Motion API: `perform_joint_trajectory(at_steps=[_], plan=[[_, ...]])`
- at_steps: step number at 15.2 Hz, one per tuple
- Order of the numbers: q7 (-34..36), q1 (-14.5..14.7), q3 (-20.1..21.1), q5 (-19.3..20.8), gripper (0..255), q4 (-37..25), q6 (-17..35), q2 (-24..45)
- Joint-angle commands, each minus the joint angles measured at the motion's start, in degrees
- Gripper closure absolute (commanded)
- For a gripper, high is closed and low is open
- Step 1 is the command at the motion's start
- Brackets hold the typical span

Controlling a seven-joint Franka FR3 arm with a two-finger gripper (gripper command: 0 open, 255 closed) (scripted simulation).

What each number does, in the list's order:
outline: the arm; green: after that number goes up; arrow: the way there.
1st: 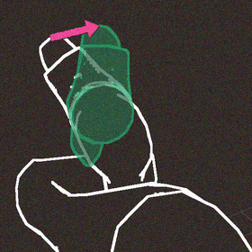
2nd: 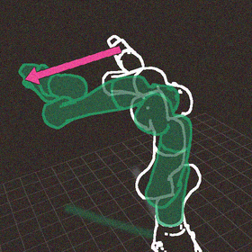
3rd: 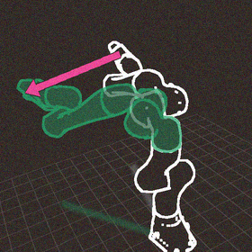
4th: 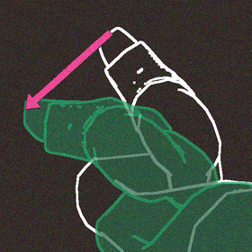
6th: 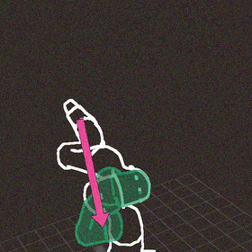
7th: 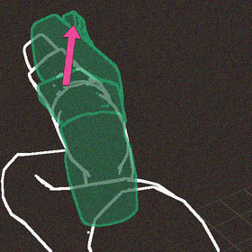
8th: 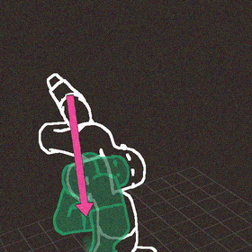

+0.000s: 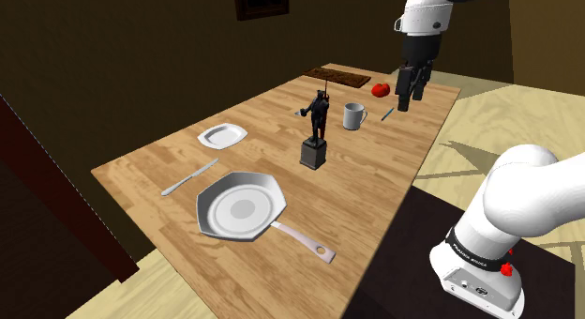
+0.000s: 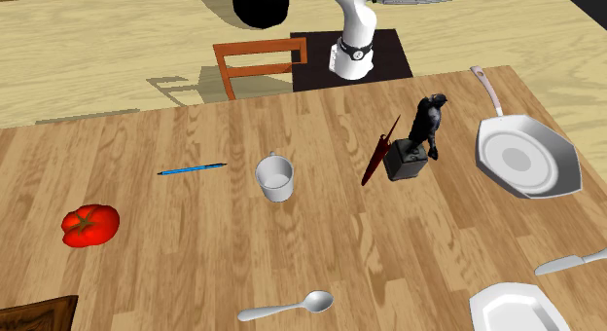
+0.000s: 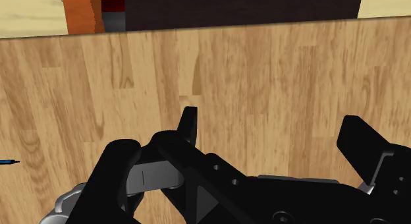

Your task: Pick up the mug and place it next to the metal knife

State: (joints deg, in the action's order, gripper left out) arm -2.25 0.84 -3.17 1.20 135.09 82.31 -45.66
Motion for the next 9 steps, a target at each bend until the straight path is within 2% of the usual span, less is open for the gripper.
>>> perform_joint_trajectory(at_steps=[1,9], plan=[[0.0,0.0,0.0,0.0,0,0.0,0.0,0.0],[-8.65,-1.53,-7.77,4.35,0,-1.83,10.74,11.66]])
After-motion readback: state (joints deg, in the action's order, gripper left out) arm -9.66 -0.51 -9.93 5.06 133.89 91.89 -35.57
